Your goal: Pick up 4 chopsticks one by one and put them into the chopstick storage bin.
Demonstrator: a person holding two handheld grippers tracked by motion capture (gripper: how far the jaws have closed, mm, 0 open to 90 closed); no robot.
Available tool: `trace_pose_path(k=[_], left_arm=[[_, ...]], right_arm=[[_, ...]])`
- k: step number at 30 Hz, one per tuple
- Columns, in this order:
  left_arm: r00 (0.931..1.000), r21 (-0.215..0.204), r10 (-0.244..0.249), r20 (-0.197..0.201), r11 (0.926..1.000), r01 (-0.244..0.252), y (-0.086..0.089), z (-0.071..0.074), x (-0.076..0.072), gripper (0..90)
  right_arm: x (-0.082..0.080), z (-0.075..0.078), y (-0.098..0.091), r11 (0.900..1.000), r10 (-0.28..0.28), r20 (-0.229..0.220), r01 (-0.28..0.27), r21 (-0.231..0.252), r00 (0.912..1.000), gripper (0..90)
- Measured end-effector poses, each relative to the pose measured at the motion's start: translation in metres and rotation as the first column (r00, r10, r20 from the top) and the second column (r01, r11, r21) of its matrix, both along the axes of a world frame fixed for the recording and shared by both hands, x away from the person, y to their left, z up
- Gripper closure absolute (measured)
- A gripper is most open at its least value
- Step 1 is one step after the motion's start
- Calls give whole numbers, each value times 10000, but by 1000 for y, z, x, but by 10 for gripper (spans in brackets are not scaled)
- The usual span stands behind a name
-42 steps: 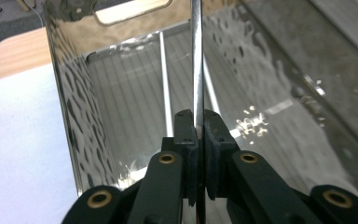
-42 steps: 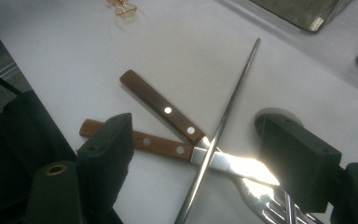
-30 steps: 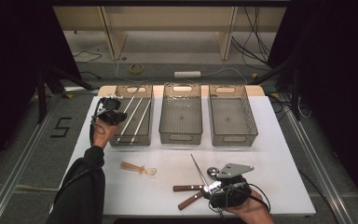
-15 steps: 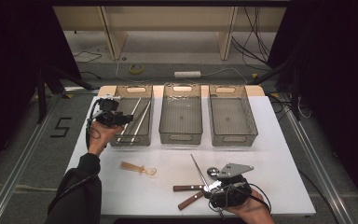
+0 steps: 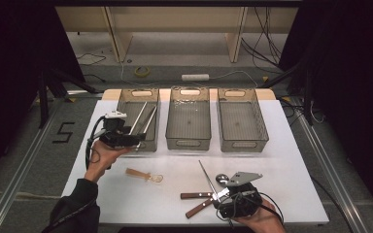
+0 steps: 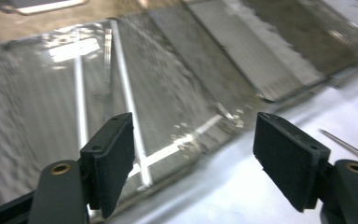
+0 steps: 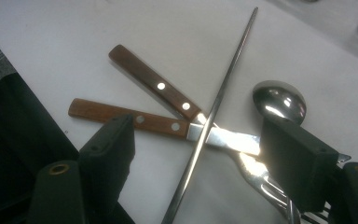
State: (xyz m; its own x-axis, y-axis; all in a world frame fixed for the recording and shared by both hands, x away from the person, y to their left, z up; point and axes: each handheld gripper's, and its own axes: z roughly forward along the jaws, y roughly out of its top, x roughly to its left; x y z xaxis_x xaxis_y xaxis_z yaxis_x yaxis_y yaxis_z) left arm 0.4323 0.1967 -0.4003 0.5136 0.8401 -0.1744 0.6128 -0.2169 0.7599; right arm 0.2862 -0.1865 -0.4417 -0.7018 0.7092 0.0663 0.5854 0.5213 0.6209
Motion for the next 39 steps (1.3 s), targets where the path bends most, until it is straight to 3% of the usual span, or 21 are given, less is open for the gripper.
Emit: trace_pose_path(k=[2,15,21,28,39], left_arm=[[9999,-353,-134,90,9993,137,-3,1,-7,275],[9898,-686,-870,1132,9931,952,-17,-5,-42,255],[9811,-513,-1327,1412,9887,1411,-25,-13,-56,249],[9749,-338,-1456,1683,9876,1533,-31,-17,-68,249],[9648,192,-1916,1801,9813,1913,-39,-21,-86,249]], right_arm=[[-1,0,0,10000,-28,11,28,-2,10000,289],[-2,-6,-1,9995,93,-257,-100,-288,9996,402],[-3,-11,1,9979,263,-638,-300,-578,9976,486],[-2,-16,1,9952,305,-971,-393,-901,9948,584],[-1,-22,3,9911,357,-1108,-494,-1238,9932,678]])
